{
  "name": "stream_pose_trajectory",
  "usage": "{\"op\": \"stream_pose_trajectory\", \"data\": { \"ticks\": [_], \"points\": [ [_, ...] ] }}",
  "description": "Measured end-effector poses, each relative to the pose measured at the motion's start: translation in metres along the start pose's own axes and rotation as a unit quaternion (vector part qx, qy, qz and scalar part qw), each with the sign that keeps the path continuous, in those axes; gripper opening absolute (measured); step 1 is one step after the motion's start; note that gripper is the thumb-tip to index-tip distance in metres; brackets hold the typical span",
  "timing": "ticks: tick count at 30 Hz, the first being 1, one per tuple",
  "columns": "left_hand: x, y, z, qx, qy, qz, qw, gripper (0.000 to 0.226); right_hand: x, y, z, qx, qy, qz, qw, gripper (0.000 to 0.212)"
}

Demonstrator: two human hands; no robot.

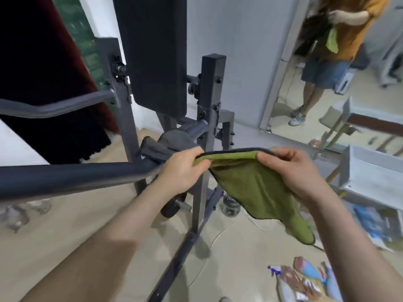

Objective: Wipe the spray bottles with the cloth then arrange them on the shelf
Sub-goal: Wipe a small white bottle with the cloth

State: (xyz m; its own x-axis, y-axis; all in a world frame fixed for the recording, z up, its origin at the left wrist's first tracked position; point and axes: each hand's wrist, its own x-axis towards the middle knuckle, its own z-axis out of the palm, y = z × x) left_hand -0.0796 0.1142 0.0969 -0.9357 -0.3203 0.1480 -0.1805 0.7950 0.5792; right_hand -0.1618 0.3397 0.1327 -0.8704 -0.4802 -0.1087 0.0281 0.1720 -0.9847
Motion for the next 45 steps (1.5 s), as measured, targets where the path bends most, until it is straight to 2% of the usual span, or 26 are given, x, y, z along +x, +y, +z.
{"op": "stream_pose_trajectory", "data": {
  "ticks": [1,3,5,8,9,10,12,13,14,16,17,18,19,21,23,24,25,27,29,32,36,38,40,42,44,45],
  "points": [
    [0.001,0.01,0.003,-0.099,-0.046,-0.03,0.994,0.024,-0.01,0.005,-0.011,-0.061,0.056,-0.026,0.996,0.013],
    [-0.003,0.039,0.01,-0.285,-0.09,-0.081,0.951,0.036,-0.029,0.015,-0.032,-0.233,0.107,-0.063,0.965,0.021],
    [-0.012,0.072,0.019,-0.447,-0.122,-0.118,0.879,0.032,-0.047,0.03,-0.051,-0.372,0.071,-0.046,0.924,0.029],
    [-0.021,0.117,0.028,-0.563,-0.171,-0.156,0.793,0.028,-0.073,0.068,-0.08,-0.499,0.038,0.048,0.865,0.011],
    [-0.021,0.128,0.034,-0.581,-0.175,-0.168,0.777,0.028,-0.084,0.083,-0.09,-0.496,0.048,0.089,0.863,0.011],
    [-0.021,0.138,0.039,-0.593,-0.181,-0.175,0.765,0.028,-0.095,0.095,-0.101,-0.458,0.063,0.123,0.878,0.014],
    [-0.021,0.156,0.053,-0.603,-0.227,-0.177,0.744,0.028,-0.116,0.111,-0.12,-0.271,0.121,0.169,0.94,0.016],
    [-0.022,0.164,0.061,-0.604,-0.26,-0.169,0.734,0.028,-0.126,0.112,-0.127,-0.154,0.153,0.187,0.958,0.015],
    [-0.024,0.172,0.07,-0.602,-0.29,-0.157,0.728,0.027,-0.136,0.11,-0.133,-0.036,0.177,0.21,0.961,0.012],
    [-0.029,0.182,0.09,-0.584,-0.338,-0.127,0.728,0.021,-0.153,0.107,-0.145,0.174,0.207,0.231,0.934,0.01],
    [-0.032,0.185,0.103,-0.555,-0.363,-0.111,0.74,0.02,-0.161,0.105,-0.153,0.252,0.22,0.23,0.914,0.013],
    [-0.035,0.187,0.114,-0.506,-0.383,-0.088,0.768,0.021,-0.167,0.104,-0.159,0.314,0.227,0.228,0.893,0.014],
    [-0.038,0.188,0.127,-0.427,-0.398,-0.051,0.81,0.022,-0.173,0.102,-0.165,0.368,0.23,0.221,0.873,0.015],
    [-0.046,0.195,0.158,-0.191,-0.415,0.065,0.887,0.014,-0.185,0.104,-0.182,0.466,0.234,0.187,0.832,0.02],
    [-0.057,0.202,0.183,0.049,-0.383,0.176,0.906,0.015,-0.195,0.109,-0.196,0.49,0.244,0.158,0.822,0.017],
    [-0.063,0.206,0.195,0.097,-0.359,0.215,0.903,0.029,-0.198,0.113,-0.2,0.47,0.249,0.151,0.833,0.014],
    [-0.069,0.21,0.208,0.084,-0.353,0.238,0.901,0.047,-0.2,0.118,-0.204,0.433,0.243,0.144,0.856,0.014],
    [-0.075,0.222,0.231,-0.021,-0.366,0.265,0.892,0.074,-0.202,0.126,-0.209,0.337,0.212,0.136,0.907,0.02],
    [-0.078,0.241,0.252,-0.102,-0.4,0.258,0.873,0.082,-0.204,0.13,-0.218,0.276,0.174,0.121,0.937,0.03],
    [-0.07,0.263,0.285,-0.201,-0.427,0.18,0.863,0.061,-0.207,0.131,-0.247,0.243,0.12,0.1,0.957,0.04],
    [-0.056,0.276,0.316,-0.221,-0.488,0.166,0.828,0.048,-0.209,0.14,-0.29,0.225,0.108,0.106,0.963,0.043],
    [-0.048,0.283,0.326,-0.256,-0.532,0.148,0.793,0.047,-0.208,0.146,-0.308,0.244,0.13,0.114,0.954,0.046],
    [-0.035,0.286,0.335,-0.314,-0.584,0.11,0.74,0.047,-0.207,0.153,-0.321,0.271,0.192,0.11,0.937,0.043],
    [-0.024,0.286,0.343,-0.344,-0.607,0.084,0.711,0.065,-0.206,0.161,-0.327,0.261,0.276,0.104,0.919,0.033],
    [-0.019,0.287,0.35,-0.382,-0.629,0.036,0.676,0.08,-0.203,0.166,-0.33,0.159,0.352,0.126,0.914,0.027],
    [-0.018,0.288,0.352,-0.406,-0.636,0.002,0.656,0.072,-0.2,0.169,-0.331,0.083,0.379,0.145,0.91,0.03]
  ]
}}
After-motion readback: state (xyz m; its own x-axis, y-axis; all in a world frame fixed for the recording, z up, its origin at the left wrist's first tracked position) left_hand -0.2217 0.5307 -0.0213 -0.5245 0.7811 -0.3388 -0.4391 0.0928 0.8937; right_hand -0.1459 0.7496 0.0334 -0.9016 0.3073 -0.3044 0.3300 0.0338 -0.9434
